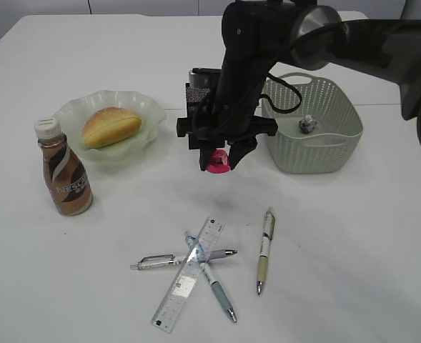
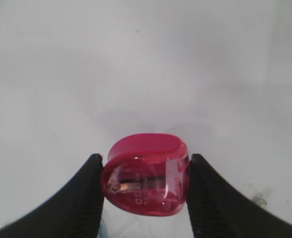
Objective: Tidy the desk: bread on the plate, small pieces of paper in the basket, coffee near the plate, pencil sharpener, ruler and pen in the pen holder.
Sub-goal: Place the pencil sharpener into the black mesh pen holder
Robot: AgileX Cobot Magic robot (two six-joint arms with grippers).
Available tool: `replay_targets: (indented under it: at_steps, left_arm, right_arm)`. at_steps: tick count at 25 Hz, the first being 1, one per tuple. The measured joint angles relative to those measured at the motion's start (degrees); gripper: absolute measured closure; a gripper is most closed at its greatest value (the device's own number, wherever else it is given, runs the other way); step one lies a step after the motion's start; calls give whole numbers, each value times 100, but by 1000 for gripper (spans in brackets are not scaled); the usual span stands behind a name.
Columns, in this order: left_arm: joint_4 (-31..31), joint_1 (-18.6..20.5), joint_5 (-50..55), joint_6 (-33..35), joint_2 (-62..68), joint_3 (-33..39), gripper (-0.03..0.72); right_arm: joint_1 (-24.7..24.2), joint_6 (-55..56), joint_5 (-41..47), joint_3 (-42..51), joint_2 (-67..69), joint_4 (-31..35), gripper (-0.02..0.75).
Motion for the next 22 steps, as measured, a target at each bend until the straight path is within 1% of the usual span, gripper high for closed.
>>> replay_targets:
  at_steps: [7,14,18,22]
  left_arm:
    - [0,0,0,0,0,0,255]
    - [0,0,0,0,0,0,255]
    - [0,0,0,0,0,0,255]
    - [0,0,0,0,0,0,255]
  right_arm:
    - [0,-97,22,-411,0,-12,363]
    - [0,-196,33,-956,0,-538,363]
    - [0,-232,31,-1047,0,-806,363]
    - [0,-242,-380,-1047,0,-964,363]
